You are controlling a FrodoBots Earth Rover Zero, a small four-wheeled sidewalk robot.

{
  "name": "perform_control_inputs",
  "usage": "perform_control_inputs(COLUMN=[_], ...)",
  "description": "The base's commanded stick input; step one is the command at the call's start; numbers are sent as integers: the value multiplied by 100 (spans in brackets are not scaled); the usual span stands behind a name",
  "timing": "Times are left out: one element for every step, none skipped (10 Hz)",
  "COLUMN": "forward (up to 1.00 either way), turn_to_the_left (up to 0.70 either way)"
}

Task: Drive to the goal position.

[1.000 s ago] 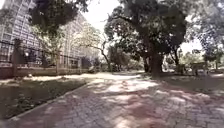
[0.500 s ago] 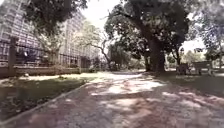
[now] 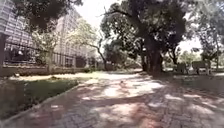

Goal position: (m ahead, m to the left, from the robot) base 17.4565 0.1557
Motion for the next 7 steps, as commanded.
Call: perform_control_inputs(forward=[70,70,70,70,70,70,70], turn_to_the_left=[-24,-31,-27,-9,0,0,0])
